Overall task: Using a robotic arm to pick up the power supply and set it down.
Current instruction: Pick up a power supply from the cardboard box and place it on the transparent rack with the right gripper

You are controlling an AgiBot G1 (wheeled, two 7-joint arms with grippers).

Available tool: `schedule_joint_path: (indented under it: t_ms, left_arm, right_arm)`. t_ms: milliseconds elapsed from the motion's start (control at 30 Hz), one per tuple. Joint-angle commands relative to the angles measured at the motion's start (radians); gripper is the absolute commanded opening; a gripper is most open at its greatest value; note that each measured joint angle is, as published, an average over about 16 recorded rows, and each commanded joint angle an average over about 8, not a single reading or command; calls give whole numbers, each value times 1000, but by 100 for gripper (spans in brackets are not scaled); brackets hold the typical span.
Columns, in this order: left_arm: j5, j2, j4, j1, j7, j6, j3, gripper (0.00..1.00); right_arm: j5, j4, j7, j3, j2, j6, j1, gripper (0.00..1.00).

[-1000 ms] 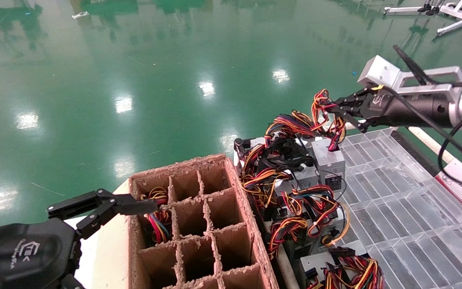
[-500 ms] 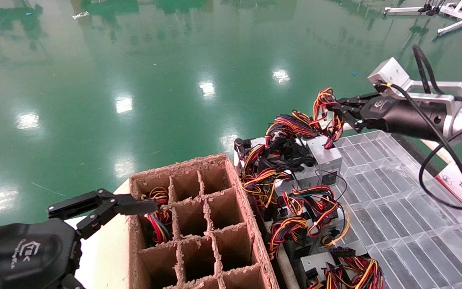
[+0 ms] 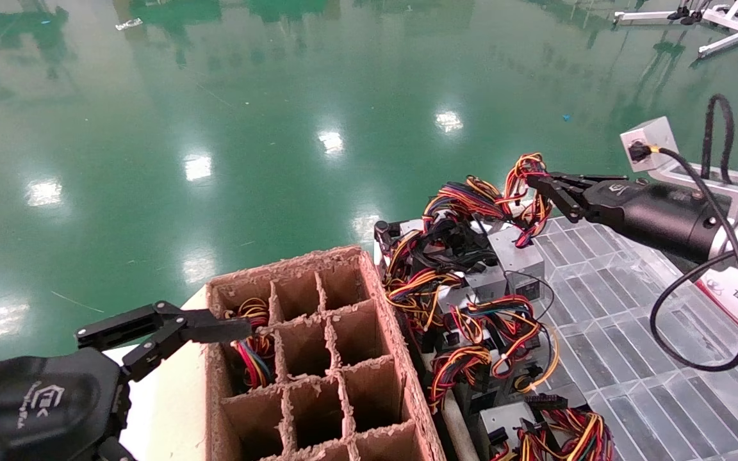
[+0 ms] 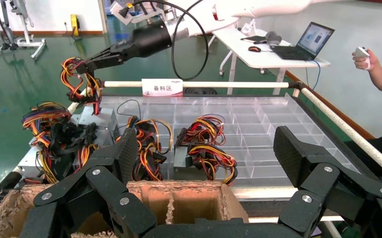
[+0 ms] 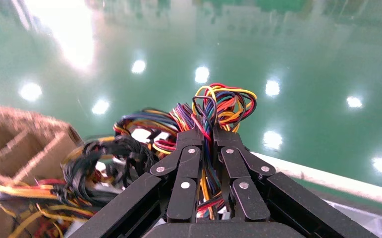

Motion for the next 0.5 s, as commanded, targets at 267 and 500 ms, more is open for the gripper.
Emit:
schedule_joint_path:
  t_ms: [267,500]
  left_arm:
    - [0,0,0,0,0,0,0,100]
    - [0,0,0,0,0,0,0,100]
  right_arm:
    - [96,1,66,69,10,-6,-61,0]
    - [146,-3,110,104,8,-10,-118,0]
